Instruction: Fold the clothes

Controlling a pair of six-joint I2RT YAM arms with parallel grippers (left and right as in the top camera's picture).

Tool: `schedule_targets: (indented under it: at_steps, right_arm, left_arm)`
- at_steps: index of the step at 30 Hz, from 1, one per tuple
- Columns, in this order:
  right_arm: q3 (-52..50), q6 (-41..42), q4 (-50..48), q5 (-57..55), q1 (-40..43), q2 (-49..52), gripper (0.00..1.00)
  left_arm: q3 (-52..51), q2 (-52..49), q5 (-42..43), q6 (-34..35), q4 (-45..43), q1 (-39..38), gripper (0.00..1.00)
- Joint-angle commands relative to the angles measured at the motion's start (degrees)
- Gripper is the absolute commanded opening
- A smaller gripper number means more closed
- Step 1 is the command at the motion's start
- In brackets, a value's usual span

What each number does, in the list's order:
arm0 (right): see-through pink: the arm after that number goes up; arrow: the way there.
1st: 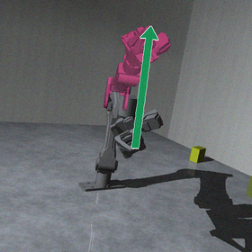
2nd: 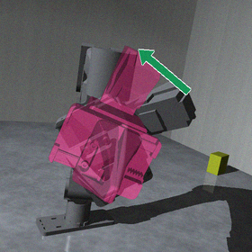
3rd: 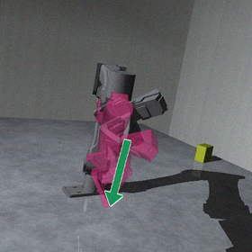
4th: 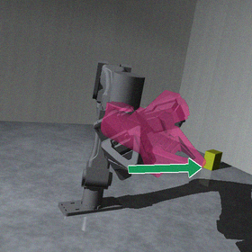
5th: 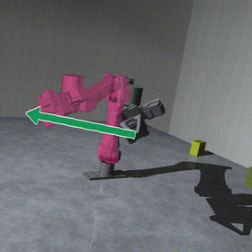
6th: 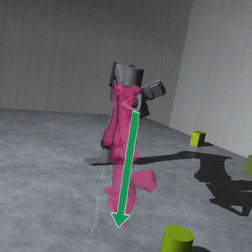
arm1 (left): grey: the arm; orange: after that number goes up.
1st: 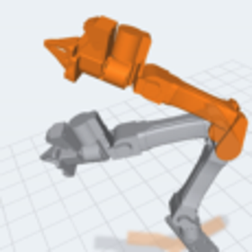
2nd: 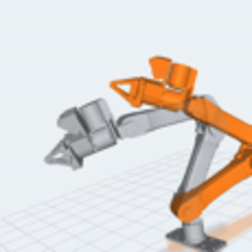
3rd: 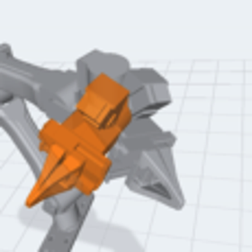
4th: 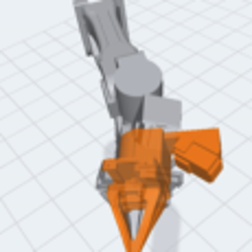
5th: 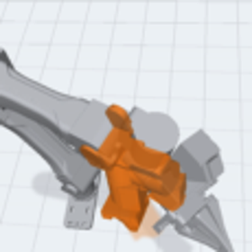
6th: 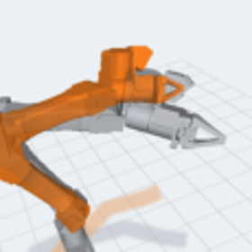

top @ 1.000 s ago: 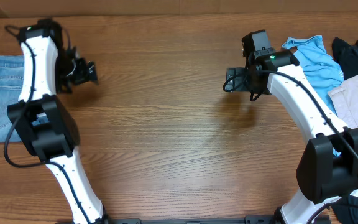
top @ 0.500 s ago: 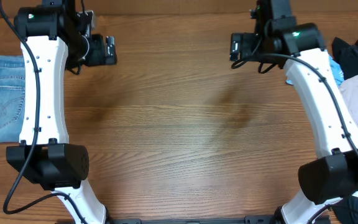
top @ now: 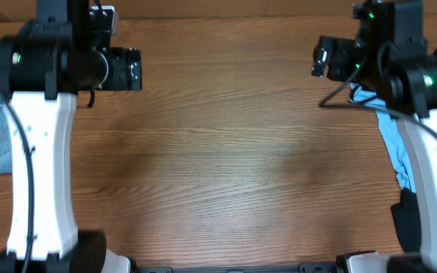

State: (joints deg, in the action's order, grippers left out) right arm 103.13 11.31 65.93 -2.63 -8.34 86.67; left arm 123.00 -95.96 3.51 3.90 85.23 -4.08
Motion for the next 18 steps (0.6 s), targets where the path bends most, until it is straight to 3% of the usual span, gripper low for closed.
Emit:
schedule_targets:
  at_steps: [1,12,18]
  right_arm:
    - [-7.8,0.9,-3.1,-1.3,0.0,-5.3,1.0]
    - [-39.3,3.3,-14.3,-0.7,0.0,-31.0,1.0]
    - [-48.3,7.4,-12.5,-0.8,0.0,-42.9,1.0]
  left_arm:
    - [-4.9,4.9,-3.5,0.4,-1.6,-1.7,0.86]
    - [-37.9,30.6,-6.1,2.2,-18.3,-3.6,0.87]
    - [-51.4,47.3,-8.8,6.0,-21.4,-3.6,1.0]
